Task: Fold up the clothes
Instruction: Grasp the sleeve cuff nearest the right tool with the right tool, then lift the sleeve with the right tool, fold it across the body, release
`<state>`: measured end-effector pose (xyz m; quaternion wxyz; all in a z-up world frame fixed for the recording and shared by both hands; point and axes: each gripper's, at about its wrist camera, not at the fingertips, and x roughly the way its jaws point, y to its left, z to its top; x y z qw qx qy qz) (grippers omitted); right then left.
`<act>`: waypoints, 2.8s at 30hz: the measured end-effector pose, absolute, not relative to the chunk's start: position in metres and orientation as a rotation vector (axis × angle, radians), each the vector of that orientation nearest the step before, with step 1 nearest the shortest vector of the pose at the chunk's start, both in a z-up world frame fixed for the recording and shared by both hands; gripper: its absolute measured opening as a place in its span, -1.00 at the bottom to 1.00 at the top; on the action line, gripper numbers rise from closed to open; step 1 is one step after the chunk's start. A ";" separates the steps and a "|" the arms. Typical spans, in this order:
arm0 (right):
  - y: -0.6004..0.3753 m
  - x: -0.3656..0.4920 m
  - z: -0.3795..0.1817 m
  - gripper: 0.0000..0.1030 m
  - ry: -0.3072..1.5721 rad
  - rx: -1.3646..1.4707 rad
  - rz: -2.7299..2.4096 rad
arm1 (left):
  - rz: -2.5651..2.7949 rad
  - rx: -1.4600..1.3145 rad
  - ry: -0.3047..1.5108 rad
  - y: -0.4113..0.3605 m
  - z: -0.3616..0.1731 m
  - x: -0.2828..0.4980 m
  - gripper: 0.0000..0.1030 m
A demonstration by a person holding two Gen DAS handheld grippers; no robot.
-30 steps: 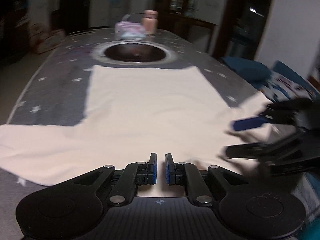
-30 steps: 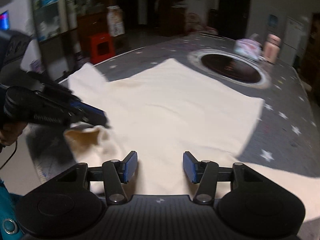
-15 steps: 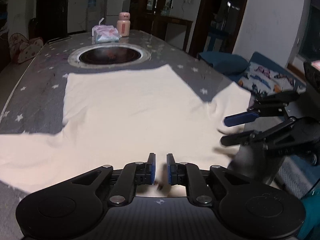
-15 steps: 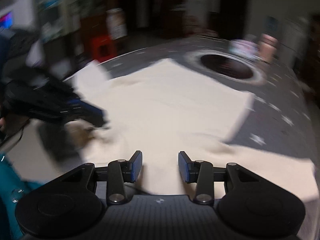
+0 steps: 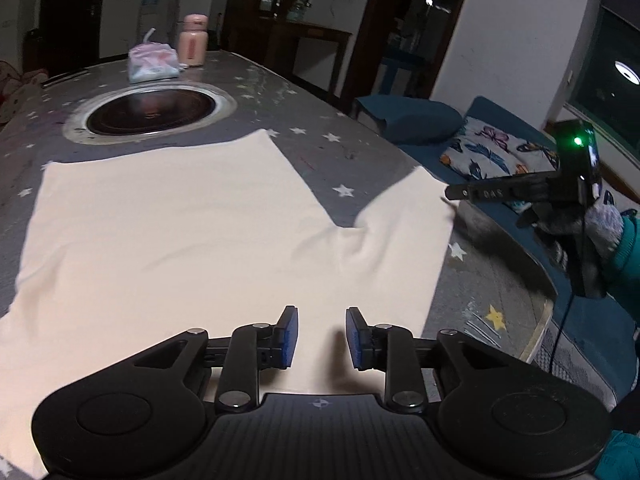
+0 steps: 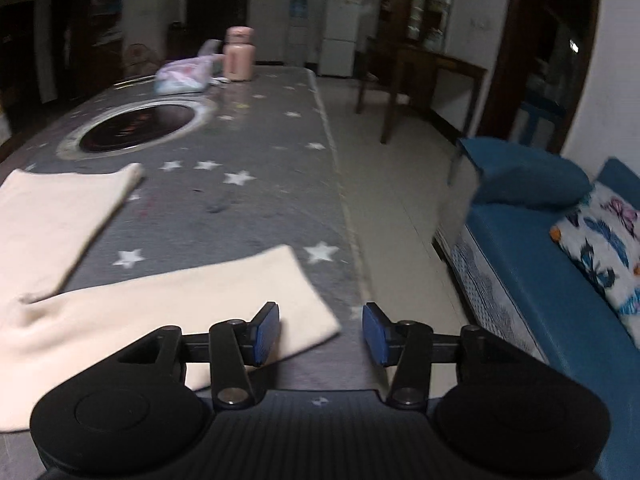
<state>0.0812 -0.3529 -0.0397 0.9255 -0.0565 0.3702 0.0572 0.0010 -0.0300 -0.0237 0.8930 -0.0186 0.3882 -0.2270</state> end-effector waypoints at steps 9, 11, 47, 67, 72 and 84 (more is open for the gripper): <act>-0.368 0.086 -0.047 -0.80 0.761 -0.013 0.139 | -0.478 -0.027 0.831 -0.045 -0.030 0.006 -0.43; -0.369 0.084 -0.043 -0.83 0.742 -0.005 0.137 | -0.481 -0.027 0.835 -0.048 -0.032 0.008 -0.43; -0.377 0.060 -0.041 -0.82 0.740 0.027 0.098 | -0.375 -0.010 0.824 -0.038 -0.020 0.021 0.10; -0.245 0.043 0.062 -0.84 0.569 -0.088 0.511 | -0.187 -0.078 0.787 0.032 -0.011 0.002 0.38; -0.175 0.046 0.072 -0.84 0.552 -0.152 0.666 | -0.129 -0.122 0.754 0.067 -0.008 -0.010 0.38; -0.085 0.037 0.066 -0.79 0.572 -0.169 0.906 | -0.055 -0.188 0.730 0.112 -0.008 -0.031 0.35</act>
